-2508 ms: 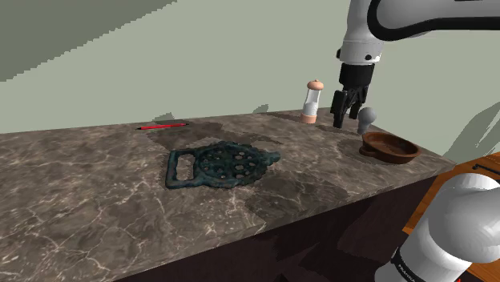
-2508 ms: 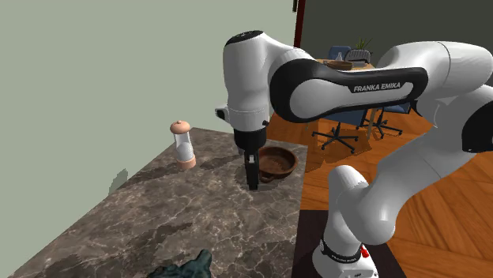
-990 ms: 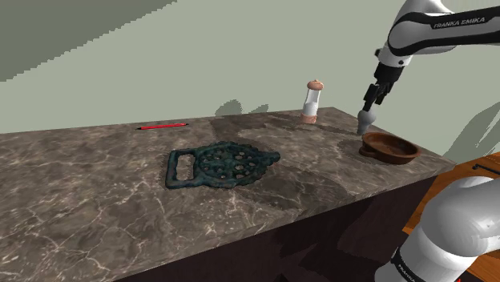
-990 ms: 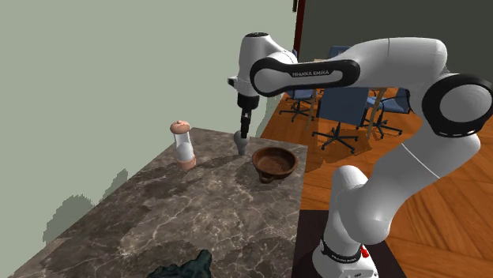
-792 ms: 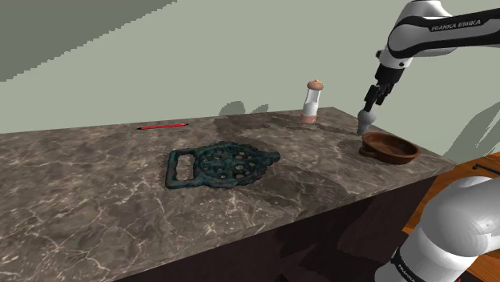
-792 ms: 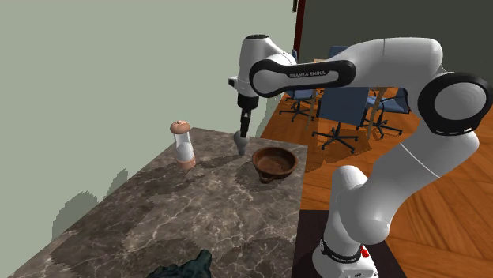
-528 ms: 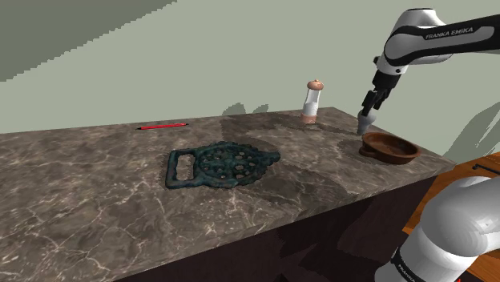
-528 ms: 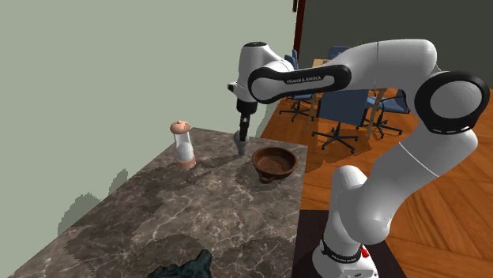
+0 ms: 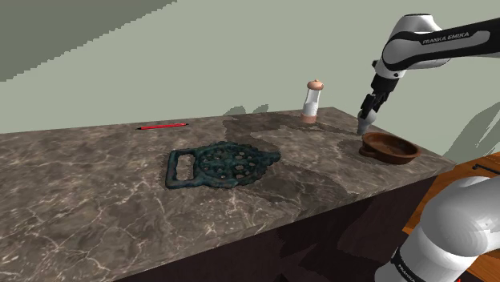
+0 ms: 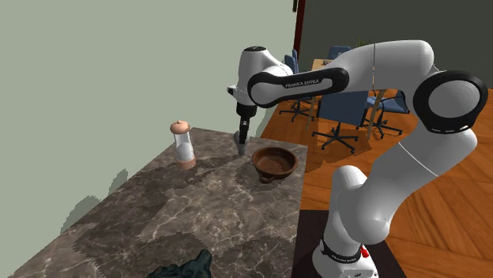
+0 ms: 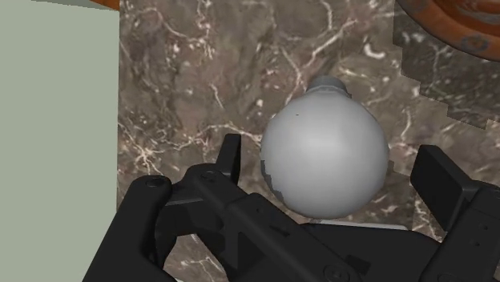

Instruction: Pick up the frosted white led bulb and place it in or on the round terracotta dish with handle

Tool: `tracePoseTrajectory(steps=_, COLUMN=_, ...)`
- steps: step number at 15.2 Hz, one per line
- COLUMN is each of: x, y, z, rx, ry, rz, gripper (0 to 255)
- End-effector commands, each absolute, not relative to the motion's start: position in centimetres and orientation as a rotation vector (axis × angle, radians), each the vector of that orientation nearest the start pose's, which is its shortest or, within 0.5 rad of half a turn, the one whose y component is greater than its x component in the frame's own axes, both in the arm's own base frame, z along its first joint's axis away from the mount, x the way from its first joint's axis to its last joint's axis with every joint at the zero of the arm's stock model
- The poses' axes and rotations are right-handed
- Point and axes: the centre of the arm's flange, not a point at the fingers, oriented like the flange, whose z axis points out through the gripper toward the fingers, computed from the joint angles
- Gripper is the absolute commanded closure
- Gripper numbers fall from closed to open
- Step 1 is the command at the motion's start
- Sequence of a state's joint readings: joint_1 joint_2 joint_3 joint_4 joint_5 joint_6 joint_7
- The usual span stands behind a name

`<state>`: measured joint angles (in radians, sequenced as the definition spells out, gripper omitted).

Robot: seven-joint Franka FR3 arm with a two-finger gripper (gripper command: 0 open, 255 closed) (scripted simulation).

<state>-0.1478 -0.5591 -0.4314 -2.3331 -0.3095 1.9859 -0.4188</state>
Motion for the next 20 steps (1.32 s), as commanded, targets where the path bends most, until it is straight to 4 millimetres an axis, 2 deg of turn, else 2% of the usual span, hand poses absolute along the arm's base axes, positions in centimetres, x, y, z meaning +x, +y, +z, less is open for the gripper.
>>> tracePoseTrajectory(steps=1, x=32.6, y=-26.3, z=53.8, rx=-3.278, ry=0.033, rz=-0.208, gripper=0)
tracePoseTrajectory(steps=2, x=32.6, y=-26.3, z=53.8, rx=-3.278, ry=0.033, rz=-0.208, gripper=255)
tracePoseTrajectory(steps=11, x=32.6, y=-26.3, z=53.8, rx=-3.278, ry=0.033, rz=-0.208, gripper=255)
tracePoseTrajectory(steps=20, x=32.6, y=-26.3, z=58.5, rx=-3.278, ry=0.033, rz=-0.208, gripper=255)
